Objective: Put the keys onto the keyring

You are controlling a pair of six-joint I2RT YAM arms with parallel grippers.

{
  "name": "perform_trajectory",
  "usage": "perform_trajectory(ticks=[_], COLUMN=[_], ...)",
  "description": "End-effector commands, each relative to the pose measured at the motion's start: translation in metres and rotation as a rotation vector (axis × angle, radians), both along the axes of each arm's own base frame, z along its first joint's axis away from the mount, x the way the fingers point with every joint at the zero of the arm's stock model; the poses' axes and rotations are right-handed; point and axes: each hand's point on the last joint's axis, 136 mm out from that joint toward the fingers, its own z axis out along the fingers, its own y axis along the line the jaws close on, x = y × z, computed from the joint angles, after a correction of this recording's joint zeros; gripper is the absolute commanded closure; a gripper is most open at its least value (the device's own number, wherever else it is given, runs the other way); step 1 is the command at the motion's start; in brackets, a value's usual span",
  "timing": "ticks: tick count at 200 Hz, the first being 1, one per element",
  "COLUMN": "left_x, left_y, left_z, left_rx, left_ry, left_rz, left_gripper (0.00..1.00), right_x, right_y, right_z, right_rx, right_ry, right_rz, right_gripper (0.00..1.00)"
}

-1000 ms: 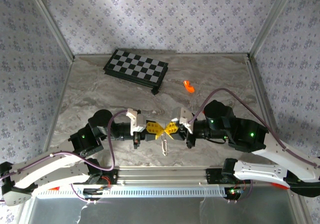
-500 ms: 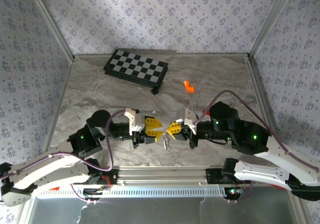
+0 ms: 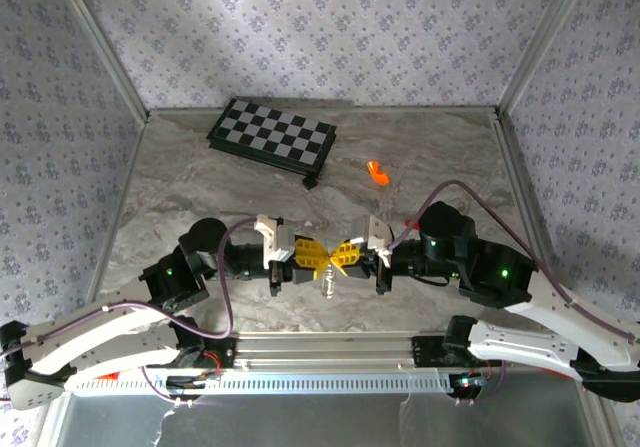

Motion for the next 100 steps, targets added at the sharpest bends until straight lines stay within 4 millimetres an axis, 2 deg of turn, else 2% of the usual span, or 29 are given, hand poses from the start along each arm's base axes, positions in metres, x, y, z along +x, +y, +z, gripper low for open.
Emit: perform_trajectory(ticks=[1, 46, 97, 100], left_x=[-0.003, -0.003, -0.002, -0.002], left_y=[0.002, 0.003, 0.000, 0.000], left_z=[0.020, 0.020, 0.014, 0.014], left_rx=[-0.059, -0.065, -0.057, -0.057], left_ry=[-0.029, -0.029, -0.023, -0.024], left_rz=[-0.007, -0.006, -0.012, -0.010], left_gripper=[0.90, 1.00, 1.00, 1.00], right_x=[-0.005, -0.007, -0.010, -0.011], right_y=[0.002, 0.003, 0.000, 0.000], right_z=[0.009, 0.007, -0.002, -0.003], right_rx=[0.040, 0.039, 0.016, 0.009], right_ry=[-0.033, -0.027, -0.002, 0.002], right_rz=[0.035, 0.051, 0.059, 0.059], right_gripper=[1.00, 1.00, 1.00, 0.97])
